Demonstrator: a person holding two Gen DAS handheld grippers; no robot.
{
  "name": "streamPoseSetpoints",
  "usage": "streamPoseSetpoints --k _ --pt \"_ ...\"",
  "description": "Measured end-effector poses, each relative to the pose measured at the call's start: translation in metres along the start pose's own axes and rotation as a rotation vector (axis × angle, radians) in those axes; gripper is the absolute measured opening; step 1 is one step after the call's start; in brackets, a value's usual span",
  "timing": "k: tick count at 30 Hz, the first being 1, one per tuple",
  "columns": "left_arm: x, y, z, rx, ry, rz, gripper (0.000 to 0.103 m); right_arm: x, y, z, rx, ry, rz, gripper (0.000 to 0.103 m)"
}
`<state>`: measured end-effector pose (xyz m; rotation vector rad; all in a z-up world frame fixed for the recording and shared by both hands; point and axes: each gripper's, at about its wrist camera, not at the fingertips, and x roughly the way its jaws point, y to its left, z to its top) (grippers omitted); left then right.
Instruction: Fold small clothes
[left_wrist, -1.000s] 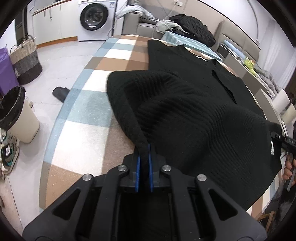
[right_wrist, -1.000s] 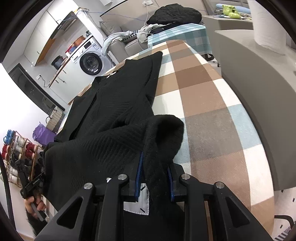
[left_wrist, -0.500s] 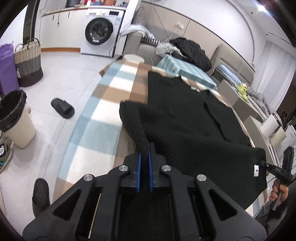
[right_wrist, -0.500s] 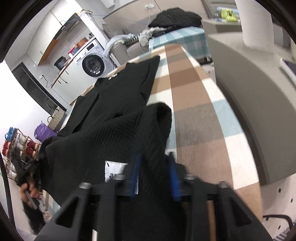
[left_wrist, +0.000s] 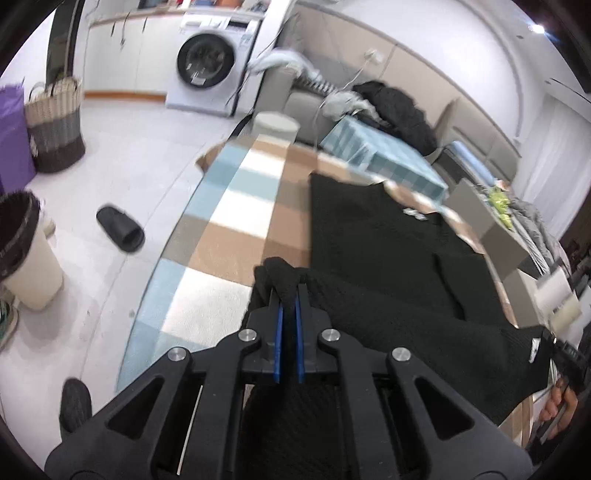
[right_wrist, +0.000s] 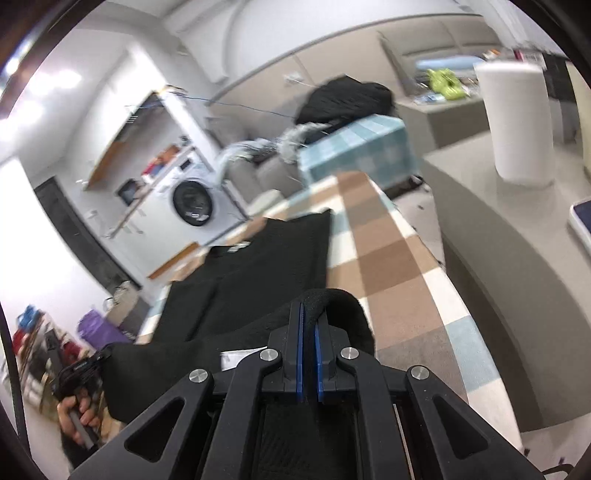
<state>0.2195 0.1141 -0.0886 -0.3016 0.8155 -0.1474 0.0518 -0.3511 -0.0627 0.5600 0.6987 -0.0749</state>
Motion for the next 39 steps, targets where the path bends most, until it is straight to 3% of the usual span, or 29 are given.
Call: streamPoseSetpoints --k 2,5,7,10,14,16,19,20,21,22,23,25,31,39 --pt "0.020 0.004 -0.004 -0.014 0.034 0.028 0.009 0.021 -0.003 0.000 -0.003 0.065 -0.064 0.007" --pt "0.025 0.011 -0.013 -0.039 0.056 0.032 0.033 0.033 -0.019 -0.004 0.032 0.182 -0.070 0.028" --pt "0.020 0.018 -0.018 -0.069 0.056 0.014 0.064 0.027 -0.031 -0.007 0.073 0.183 -0.040 0.050" --pt "0.019 0.022 -0.023 -0.088 0.064 -0.032 0.074 0.021 -0.039 -0.009 0.077 0.191 -0.016 0.059" --pt "0.034 0.006 -0.025 -0.044 0.112 -0.106 0.074 0.033 -0.027 -0.013 0.048 0.234 0.075 0.061" --pt "0.044 -0.006 -0.025 -0.009 0.127 -0.102 0.074 0.039 -0.015 -0.016 0.013 0.246 0.087 0.069" --pt "0.052 -0.018 -0.024 0.023 0.120 -0.082 0.074 0.048 0.002 -0.018 -0.060 0.245 0.073 0.070" --pt "0.053 -0.019 -0.024 0.024 0.118 -0.084 0.072 0.050 0.008 -0.019 -0.088 0.242 0.070 0.070" --pt "0.054 -0.021 -0.023 0.027 0.123 -0.093 0.060 0.051 0.013 -0.020 -0.109 0.239 0.064 0.070" --pt "0.057 -0.023 -0.024 0.032 0.135 -0.099 0.045 0.053 0.017 -0.021 -0.138 0.233 0.056 0.067" --pt "0.060 -0.027 -0.026 0.044 0.148 -0.096 0.041 0.054 0.020 -0.021 -0.162 0.231 0.049 0.062" --pt "0.058 -0.032 -0.029 0.076 0.139 -0.068 0.031 0.060 0.025 -0.023 -0.194 0.251 0.029 0.040" --pt "0.047 -0.036 -0.039 0.105 0.139 -0.047 0.021 0.070 0.026 -0.025 -0.209 0.296 0.041 0.031" --pt "0.011 -0.037 -0.071 0.153 0.128 -0.006 0.017 0.072 0.025 -0.030 -0.240 0.328 0.051 0.030"
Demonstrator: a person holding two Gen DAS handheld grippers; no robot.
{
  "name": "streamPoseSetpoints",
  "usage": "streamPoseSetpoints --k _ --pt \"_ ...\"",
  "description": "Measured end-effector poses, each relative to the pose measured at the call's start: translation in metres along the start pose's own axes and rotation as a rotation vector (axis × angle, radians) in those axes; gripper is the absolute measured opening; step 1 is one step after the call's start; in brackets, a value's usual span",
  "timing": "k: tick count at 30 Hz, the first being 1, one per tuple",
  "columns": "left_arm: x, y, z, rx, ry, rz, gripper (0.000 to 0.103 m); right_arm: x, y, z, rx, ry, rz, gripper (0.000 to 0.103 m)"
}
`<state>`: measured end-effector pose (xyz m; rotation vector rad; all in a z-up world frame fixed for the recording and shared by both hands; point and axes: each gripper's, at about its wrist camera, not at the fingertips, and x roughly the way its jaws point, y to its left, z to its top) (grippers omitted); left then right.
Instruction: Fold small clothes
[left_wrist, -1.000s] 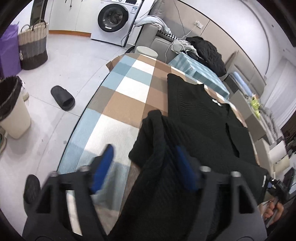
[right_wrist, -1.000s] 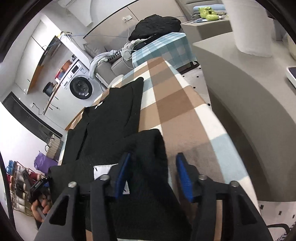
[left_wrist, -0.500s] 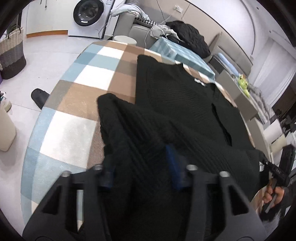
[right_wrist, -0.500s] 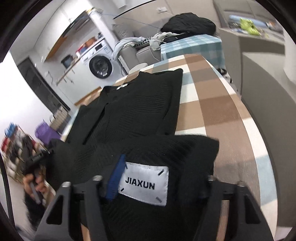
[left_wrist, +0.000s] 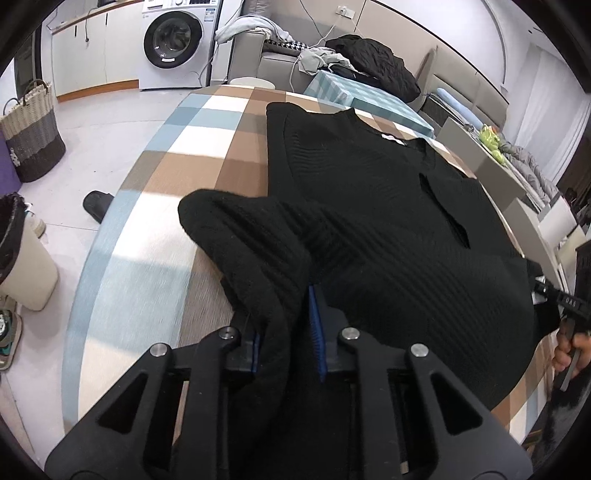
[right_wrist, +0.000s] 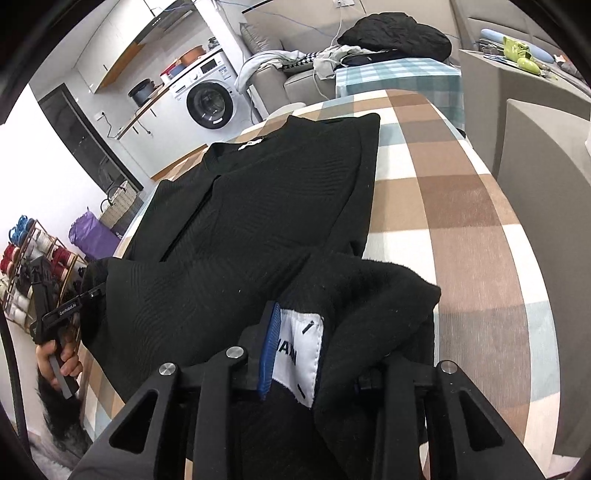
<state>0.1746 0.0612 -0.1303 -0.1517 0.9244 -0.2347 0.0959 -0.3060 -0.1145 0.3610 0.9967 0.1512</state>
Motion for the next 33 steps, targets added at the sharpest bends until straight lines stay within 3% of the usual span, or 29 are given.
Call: streamPoseSetpoints --k 9,16,27,29,30,31,33 --pt "-0.023 0.001 -0.031 -0.001 0.005 0.018 0.013 -0.010 0.000 -0.015 -0.038 0.024 0.017 0.031" --pt "-0.045 0.015 -0.031 -0.052 -0.034 -0.009 0.014 -0.031 -0.008 -0.019 -0.021 -0.019 -0.015 0.048" --pt "-0.073 0.017 -0.033 -0.072 -0.087 -0.012 0.014 -0.062 -0.037 -0.037 0.096 -0.085 0.010 0.049" --pt "-0.079 0.017 -0.033 -0.070 -0.118 -0.017 0.009 -0.066 -0.036 -0.037 0.099 -0.115 0.008 0.040" --pt "-0.082 0.017 -0.032 -0.068 -0.129 -0.018 0.005 -0.068 -0.035 -0.037 0.085 -0.129 -0.008 0.016" --pt "-0.084 0.016 -0.031 -0.065 -0.135 -0.021 0.005 -0.067 -0.032 -0.036 0.060 -0.134 -0.040 0.005" --pt "-0.092 0.015 -0.026 -0.063 -0.164 -0.027 0.004 -0.071 -0.029 -0.032 0.037 -0.170 -0.057 0.004"
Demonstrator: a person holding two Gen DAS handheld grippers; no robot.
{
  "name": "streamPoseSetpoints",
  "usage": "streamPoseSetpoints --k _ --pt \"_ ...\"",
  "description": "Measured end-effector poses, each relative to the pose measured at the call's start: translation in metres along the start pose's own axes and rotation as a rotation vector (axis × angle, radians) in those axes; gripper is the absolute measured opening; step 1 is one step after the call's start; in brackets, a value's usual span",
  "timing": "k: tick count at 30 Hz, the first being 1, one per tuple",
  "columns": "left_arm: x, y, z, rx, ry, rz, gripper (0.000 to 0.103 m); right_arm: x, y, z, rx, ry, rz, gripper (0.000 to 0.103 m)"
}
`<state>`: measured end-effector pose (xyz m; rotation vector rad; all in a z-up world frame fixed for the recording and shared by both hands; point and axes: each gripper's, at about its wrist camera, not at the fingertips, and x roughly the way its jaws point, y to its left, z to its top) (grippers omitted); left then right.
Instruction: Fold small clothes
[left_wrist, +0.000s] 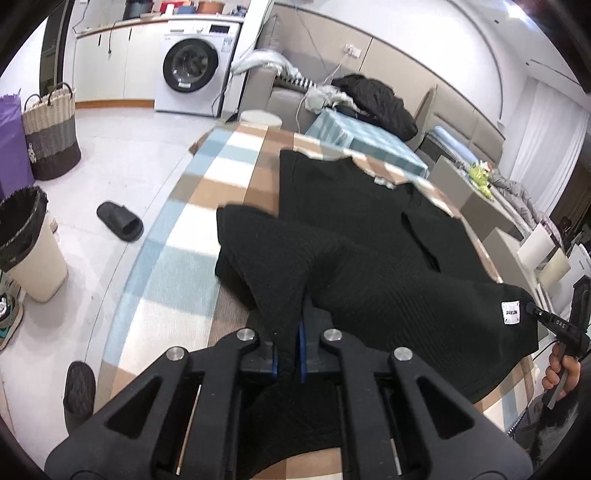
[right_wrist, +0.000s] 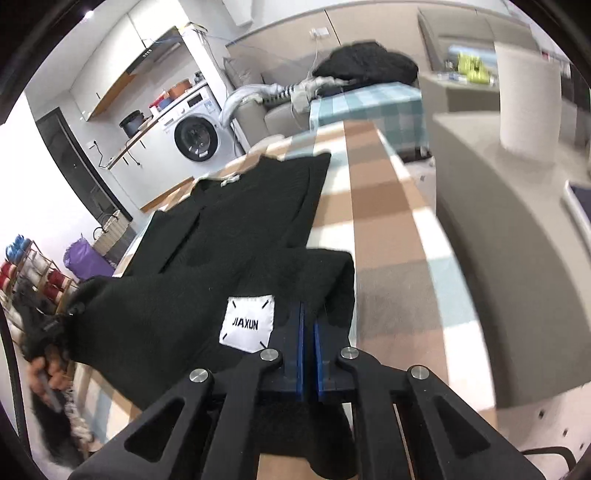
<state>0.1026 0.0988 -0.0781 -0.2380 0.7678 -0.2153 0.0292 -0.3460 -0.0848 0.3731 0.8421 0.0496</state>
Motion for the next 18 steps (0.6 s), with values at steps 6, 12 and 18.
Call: streamPoseSetpoints --k 6,12,18 --pt "-0.011 -0.007 0.034 0.018 -0.068 -0.027 0.004 -0.043 0.012 0.033 0.008 -0.208 0.074 0.004" --pt "0.029 0.006 0.068 -0.018 -0.053 -0.010 0.004 -0.024 0.022 0.058 0.043 -0.250 0.020 0.004" --pt "0.093 0.034 0.070 -0.123 0.072 0.002 0.012 0.035 0.012 0.052 0.106 -0.114 -0.102 0.006"
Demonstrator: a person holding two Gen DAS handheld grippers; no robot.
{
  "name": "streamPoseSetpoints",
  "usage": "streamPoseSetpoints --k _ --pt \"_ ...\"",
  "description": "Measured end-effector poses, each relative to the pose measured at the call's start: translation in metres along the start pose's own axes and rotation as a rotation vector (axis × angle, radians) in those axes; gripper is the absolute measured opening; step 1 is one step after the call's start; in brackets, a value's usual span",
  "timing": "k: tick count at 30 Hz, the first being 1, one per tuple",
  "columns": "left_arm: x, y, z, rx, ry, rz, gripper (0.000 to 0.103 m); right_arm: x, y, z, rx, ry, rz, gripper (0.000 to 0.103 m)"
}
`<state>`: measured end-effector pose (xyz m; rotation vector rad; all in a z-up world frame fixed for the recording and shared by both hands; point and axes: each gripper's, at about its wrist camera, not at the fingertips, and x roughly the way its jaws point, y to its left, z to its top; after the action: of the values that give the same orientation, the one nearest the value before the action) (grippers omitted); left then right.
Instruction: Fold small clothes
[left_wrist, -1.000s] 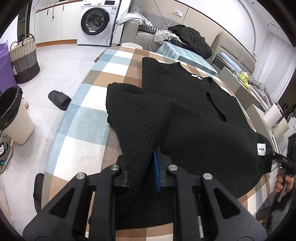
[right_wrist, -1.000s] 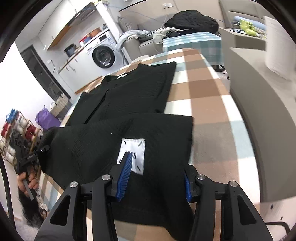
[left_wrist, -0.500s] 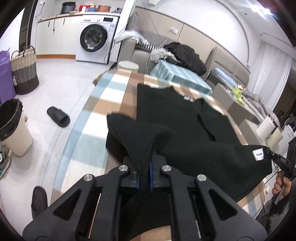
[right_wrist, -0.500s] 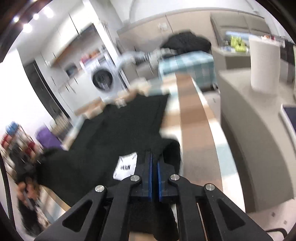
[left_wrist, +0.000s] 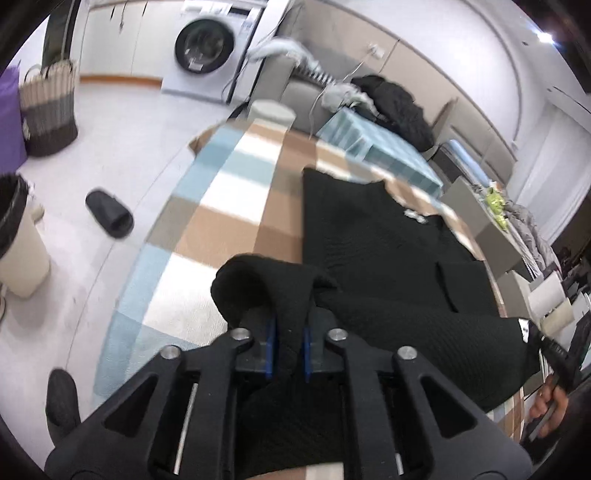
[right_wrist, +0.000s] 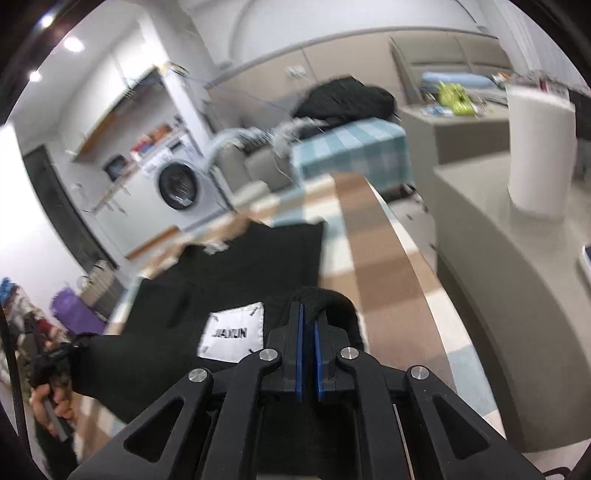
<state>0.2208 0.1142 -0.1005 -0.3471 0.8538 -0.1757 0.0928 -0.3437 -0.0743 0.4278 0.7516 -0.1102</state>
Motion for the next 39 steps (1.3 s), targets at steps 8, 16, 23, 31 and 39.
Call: streamPoseSetpoints --k 8,16,23,31,39 --pt "0.014 -0.002 -0.019 0.020 0.058 -0.017 0.054 0.014 -0.034 -0.024 0.106 0.184 0.089 0.046" --pt "0.026 -0.027 -0.027 0.111 0.074 -0.012 0.043 0.029 -0.020 -0.030 0.087 0.242 0.157 0.059" --pt "0.026 -0.042 -0.035 0.154 0.079 0.000 0.028 0.045 -0.003 -0.033 -0.009 0.273 0.164 0.032" --pt "0.008 -0.054 -0.056 0.205 0.075 0.028 0.025 0.042 -0.004 -0.037 -0.034 0.295 0.175 0.029" --pt "-0.022 -0.052 -0.086 0.218 0.067 0.030 0.024 0.023 -0.009 -0.051 -0.048 0.305 0.169 0.029"
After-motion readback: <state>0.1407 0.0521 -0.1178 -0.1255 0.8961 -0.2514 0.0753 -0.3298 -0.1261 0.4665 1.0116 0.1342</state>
